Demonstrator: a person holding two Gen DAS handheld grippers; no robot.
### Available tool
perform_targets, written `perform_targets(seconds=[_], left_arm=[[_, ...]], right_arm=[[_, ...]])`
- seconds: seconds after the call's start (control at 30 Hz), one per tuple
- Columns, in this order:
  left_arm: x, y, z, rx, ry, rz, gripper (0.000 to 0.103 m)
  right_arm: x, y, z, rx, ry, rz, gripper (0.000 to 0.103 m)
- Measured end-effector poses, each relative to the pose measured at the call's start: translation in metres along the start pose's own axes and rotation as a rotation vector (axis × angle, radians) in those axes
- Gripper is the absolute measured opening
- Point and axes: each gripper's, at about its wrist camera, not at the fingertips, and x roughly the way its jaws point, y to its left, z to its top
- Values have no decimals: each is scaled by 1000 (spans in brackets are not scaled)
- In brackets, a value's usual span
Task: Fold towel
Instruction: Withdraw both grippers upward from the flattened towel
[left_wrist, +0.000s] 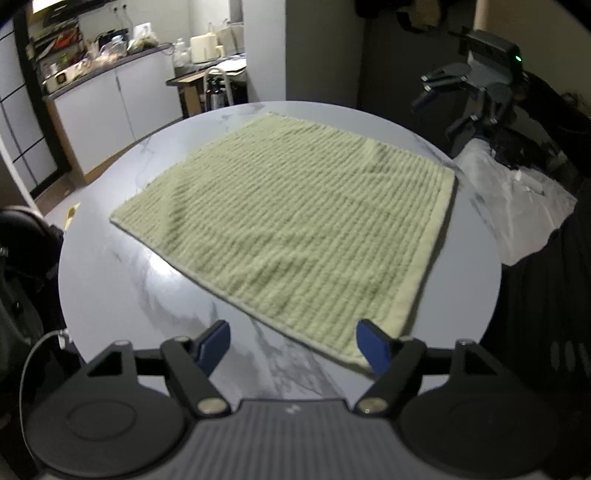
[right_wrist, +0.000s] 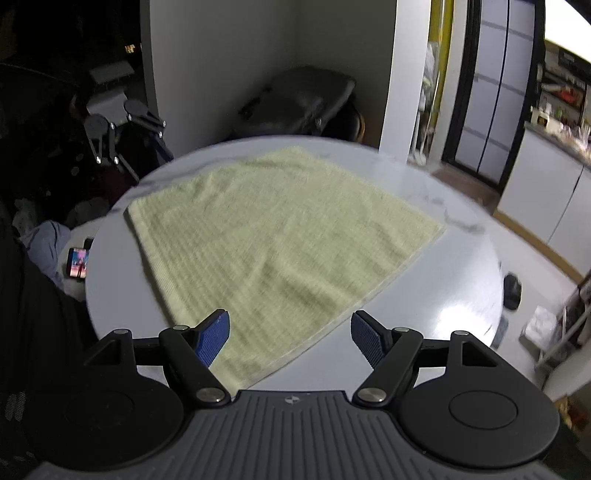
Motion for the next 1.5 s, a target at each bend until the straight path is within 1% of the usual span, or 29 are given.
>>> perform_targets(seconds=[0.07, 0.13, 0.23, 0.33, 0.4, 0.5, 0.57, 0.63, 0.73, 0.87, 0.97, 1.07, 1.13, 1.23, 1.27, 1.3, 1.37, 1.4, 1.5], left_arm=[[0, 2, 2, 24, 2, 25, 87], [-1, 6, 4, 39, 6, 83, 87], [0, 16, 6, 12, 38, 104, 87], [4, 23, 12, 34, 109, 125, 89], [6, 26, 18, 50, 140, 126, 89], [9, 32, 29, 81, 181, 123, 89], [10, 35, 34, 101, 199, 124, 89], [11, 38, 38, 115, 204, 122, 89], [15, 44, 43, 119, 208, 119, 89], [27, 53, 47, 128, 237, 115, 89], [32, 59, 53, 132, 245, 98, 86], [38, 68, 61, 121, 250, 123, 85], [40, 74, 66, 111, 246, 139, 85], [43, 83, 74, 111, 229, 164, 84], [44, 85, 75, 110, 224, 169, 81], [45, 87, 76, 109, 223, 168, 76], [49, 89, 77, 118, 231, 164, 69], [52, 90, 78, 127, 241, 167, 67], [58, 94, 81, 140, 262, 176, 65]], right_arm=[[-2, -9, 3, -11, -12, -3, 77], [-1, -15, 6, -20, -2, -6, 77], [6, -23, 15, -37, 75, -12, 77], [12, -30, 23, -51, 143, -6, 76], [17, -35, 31, -66, 188, -2, 76], [21, -38, 41, -111, 227, 5, 76], [25, -38, 50, -139, 254, -10, 76], [28, -38, 57, -165, 261, -29, 76], [32, -40, 66, -218, 277, -9, 76], [44, -48, 76, -238, 305, 20, 76], [53, -55, 80, -262, 322, 32, 74], [57, -64, 90, -287, 307, 40, 71], [62, -70, 99, -290, 295, 40, 71], [68, -77, 108, -314, 300, 37, 71], [70, -80, 110, -319, 301, 32, 71], [72, -82, 112, -324, 302, 26, 70], [77, -86, 116, -333, 303, 17, 66], [79, -90, 119, -333, 301, 16, 65], [87, -97, 121, -342, 305, 12, 59]])
